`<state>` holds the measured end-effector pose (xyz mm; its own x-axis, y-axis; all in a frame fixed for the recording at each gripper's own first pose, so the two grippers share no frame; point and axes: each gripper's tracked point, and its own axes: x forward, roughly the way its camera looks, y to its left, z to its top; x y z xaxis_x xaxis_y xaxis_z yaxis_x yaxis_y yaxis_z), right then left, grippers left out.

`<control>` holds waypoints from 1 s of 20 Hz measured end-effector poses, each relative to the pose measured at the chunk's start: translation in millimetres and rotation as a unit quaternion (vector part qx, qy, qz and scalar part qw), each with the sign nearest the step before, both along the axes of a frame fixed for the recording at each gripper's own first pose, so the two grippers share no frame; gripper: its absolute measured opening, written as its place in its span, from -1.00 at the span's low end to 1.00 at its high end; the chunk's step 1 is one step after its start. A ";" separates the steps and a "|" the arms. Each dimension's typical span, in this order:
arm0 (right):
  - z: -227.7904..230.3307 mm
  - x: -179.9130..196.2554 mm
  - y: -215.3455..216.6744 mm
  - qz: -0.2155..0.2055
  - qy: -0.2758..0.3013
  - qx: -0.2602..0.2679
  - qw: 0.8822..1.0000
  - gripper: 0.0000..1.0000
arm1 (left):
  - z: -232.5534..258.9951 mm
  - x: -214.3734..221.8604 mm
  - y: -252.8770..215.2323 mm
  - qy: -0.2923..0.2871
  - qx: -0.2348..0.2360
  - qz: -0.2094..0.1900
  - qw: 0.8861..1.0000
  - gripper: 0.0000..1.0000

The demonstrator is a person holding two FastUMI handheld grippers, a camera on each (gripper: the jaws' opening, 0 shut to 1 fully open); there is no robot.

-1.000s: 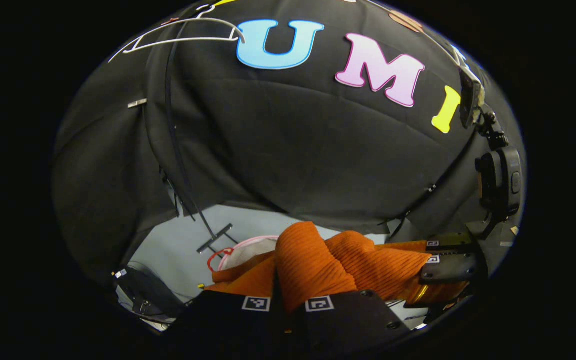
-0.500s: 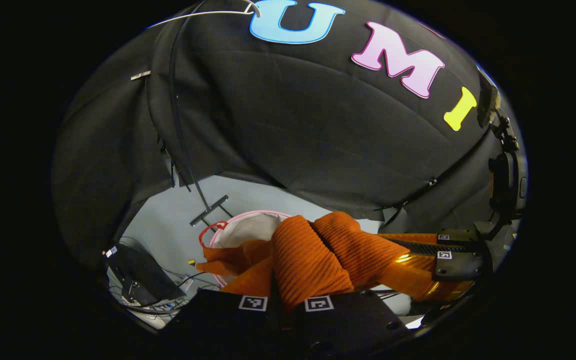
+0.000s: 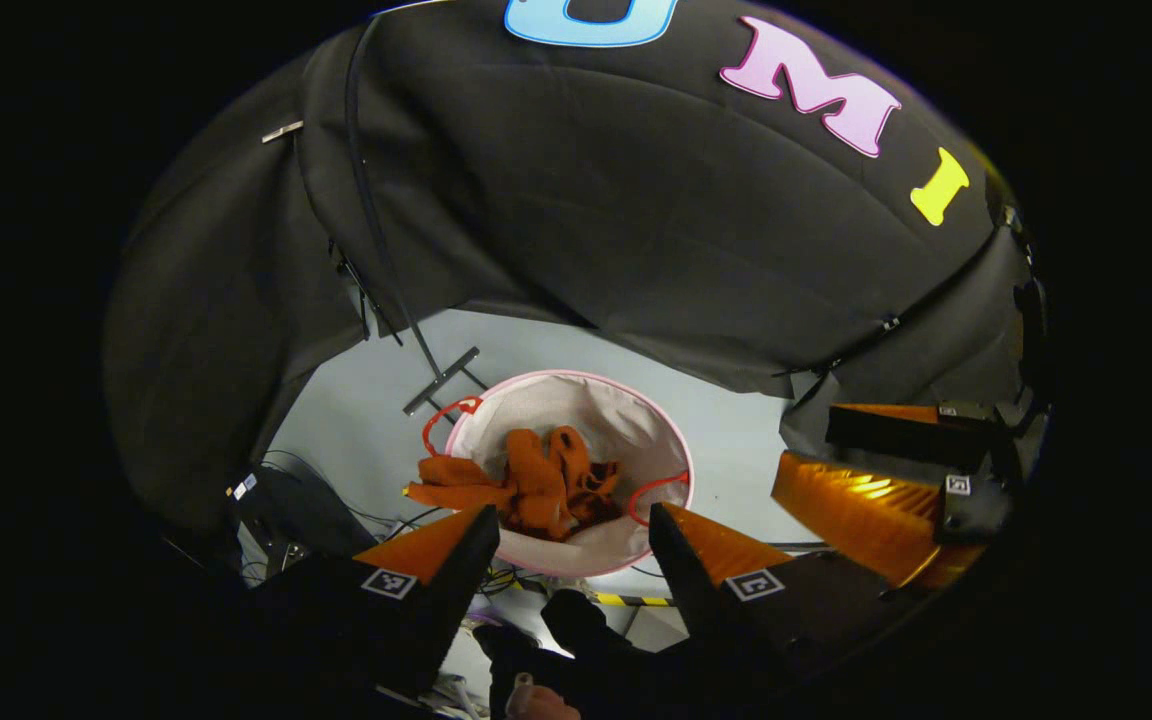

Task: Grasp the clothes on the hanger with both hands and then place them into the laundry hamper below.

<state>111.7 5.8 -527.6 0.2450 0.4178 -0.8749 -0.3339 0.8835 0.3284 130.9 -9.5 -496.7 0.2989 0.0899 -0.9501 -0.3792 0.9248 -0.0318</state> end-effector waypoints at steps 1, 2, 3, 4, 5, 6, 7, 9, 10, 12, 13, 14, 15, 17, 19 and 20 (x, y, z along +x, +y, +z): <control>0.5 -1.3 -1.5 -0.003 0.002 0.001 1.000 0.98 | 0.5 -2.4 0.7 -0.005 -0.002 -0.001 1.000 0.92; -0.5 -1.6 -2.1 -0.006 0.003 0.001 1.000 0.98 | 2.6 -3.2 -3.6 -0.005 -0.012 -0.004 1.000 0.92; 0.3 -1.9 -2.3 -0.008 0.004 0.002 1.000 0.98 | 5.3 -3.8 -4.4 -0.014 -0.013 -0.007 1.000 0.92; 1.5 -4.2 -1.1 -0.008 0.004 0.004 1.000 0.98 | 10.6 -0.3 -3.4 -0.026 -0.010 -0.010 1.000 0.92; 3.2 -4.9 0.1 -0.007 0.001 0.005 1.000 0.98 | 14.4 -0.3 -2.9 -0.036 -0.006 -0.015 0.999 0.84; 4.8 -6.3 0.5 -0.005 -0.002 0.004 1.000 0.98 | 18.2 1.8 -1.5 -0.047 -0.001 -0.018 0.999 0.92; 6.6 -7.7 1.5 -0.003 -0.005 0.004 1.000 0.98 | 21.9 1.8 0.1 -0.055 0.002 -0.020 0.998 0.92; 12.8 -9.9 5.3 -0.003 -0.011 0.007 1.000 0.98 | 30.1 3.2 -0.2 -0.069 0.002 -0.024 0.997 0.92; 17.1 -11.5 7.4 -0.005 -0.015 0.009 1.000 0.98 | 35.2 4.9 1.1 -0.074 0.002 -0.025 0.997 0.91; 28.7 -12.8 10.7 -0.015 -0.028 0.013 0.999 0.98 | 51.5 6.2 6.8 -0.096 0.006 -0.017 0.995 0.92; 34.4 -13.4 11.2 -0.022 -0.035 0.013 0.999 0.98 | 60.1 6.9 7.2 -0.109 0.004 -0.013 0.994 0.91; 40.2 -15.8 11.4 -0.029 -0.041 0.014 0.999 0.98 | 70.5 7.5 7.1 -0.125 0.003 -0.011 0.992 0.92; 47.0 -17.4 12.1 -0.036 -0.047 0.013 0.998 0.98 | 83.1 4.9 8.4 -0.141 0.004 -0.013 0.990 0.92; 63.5 -20.2 12.9 -0.054 -0.066 0.008 0.996 0.98 | 105.0 -2.5 11.2 -0.171 0.009 -0.027 0.985 0.92; 86.0 -22.7 15.8 -0.077 -0.090 0.004 0.993 0.98 | 131.0 -12.2 14.8 -0.196 0.015 -0.052 0.979 0.92; 101.0 -24.7 18.8 -0.090 -0.104 0.004 0.990 0.97 | 144.0 -17.4 18.2 -0.208 0.017 -0.063 0.976 0.91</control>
